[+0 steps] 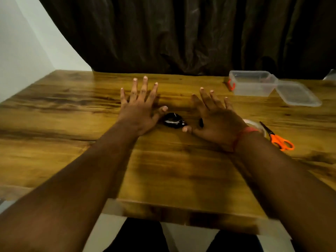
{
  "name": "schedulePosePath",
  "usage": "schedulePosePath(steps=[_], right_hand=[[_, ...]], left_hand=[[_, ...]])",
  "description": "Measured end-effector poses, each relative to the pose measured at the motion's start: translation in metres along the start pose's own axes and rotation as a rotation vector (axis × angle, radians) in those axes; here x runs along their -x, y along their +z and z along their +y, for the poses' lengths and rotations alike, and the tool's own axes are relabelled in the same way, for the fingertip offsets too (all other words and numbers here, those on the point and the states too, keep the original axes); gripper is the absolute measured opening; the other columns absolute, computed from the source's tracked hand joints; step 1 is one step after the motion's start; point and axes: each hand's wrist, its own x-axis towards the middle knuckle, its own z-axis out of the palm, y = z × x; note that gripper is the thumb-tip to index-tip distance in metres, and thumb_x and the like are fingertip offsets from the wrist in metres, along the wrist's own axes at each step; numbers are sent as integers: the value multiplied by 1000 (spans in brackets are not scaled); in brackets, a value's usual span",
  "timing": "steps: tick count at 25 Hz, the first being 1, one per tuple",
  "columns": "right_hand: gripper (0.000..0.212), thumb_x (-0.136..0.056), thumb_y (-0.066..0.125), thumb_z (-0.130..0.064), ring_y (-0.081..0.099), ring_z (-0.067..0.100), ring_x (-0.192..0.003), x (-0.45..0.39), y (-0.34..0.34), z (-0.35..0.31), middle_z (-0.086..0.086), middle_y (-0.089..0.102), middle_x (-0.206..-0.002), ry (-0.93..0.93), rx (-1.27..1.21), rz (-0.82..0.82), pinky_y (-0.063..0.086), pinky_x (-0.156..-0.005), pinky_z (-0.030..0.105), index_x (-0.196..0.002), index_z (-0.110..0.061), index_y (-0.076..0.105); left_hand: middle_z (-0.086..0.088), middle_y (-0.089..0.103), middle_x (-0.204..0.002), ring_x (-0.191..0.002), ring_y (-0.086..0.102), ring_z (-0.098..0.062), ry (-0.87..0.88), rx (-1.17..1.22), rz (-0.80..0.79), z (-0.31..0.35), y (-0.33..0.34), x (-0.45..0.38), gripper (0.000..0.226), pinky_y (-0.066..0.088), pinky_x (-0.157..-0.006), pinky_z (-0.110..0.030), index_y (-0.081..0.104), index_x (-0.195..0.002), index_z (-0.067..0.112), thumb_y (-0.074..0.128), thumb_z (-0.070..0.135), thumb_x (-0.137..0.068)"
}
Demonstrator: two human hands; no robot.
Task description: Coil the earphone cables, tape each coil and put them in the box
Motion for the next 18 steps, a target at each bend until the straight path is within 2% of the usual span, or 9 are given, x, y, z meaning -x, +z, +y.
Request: schedulePosePath(steps=[6, 12, 15, 16, 18], right_hand=[[115, -64, 14, -97, -2, 31, -150, -29, 1, 13, 6, -3, -164, -67, -34, -117, 8, -116, 61, -154, -27, 3], [117, -63, 19, -97, -6, 31, -150, -24, -14, -5, 6, -5, -164, -84, -81, -332, 5, -115, 63, -155, -25, 1], [113, -67, 23, -94, -4, 31, -150, -19, -26, -11, 7, 0, -164, -71, -135, -359, 5, -117, 61, -155, -24, 5], [109, -70, 23, -92, 0, 31, -150, -19, -31, -13, 8, 7, -164, -59, -162, -353, 6, -117, 60, -154, -23, 10], [94, -81, 23, -81, 14, 32, -149, -21, -37, -17, 9, 27, -158, -3, -246, -337, 8, -119, 56, -151, -19, 25]], left_hand=[[-4, -18, -163, -149, -19, -29, -25, 100, -94, 2, 16, -39, 75, -2, -116, -64, -15, -152, 35, 3, 75, -91], [-3, -12, -164, -149, -16, -28, -103, 200, -292, 24, -10, -39, 75, -4, -117, -60, -9, -154, 34, 3, 72, -91], [-5, 0, -165, -151, -4, -29, -139, 181, -364, 36, -26, -31, 73, 2, -119, -58, 0, -156, 31, 5, 68, -93], [-7, 8, -164, -151, 4, -30, -159, 179, -390, 38, -30, -27, 72, 7, -119, -56, 7, -156, 27, 10, 65, -95], [-12, 34, -155, -143, 30, -34, -228, 194, -427, 39, -36, -17, 62, 26, -114, -50, 31, -150, 18, 27, 53, -99]])
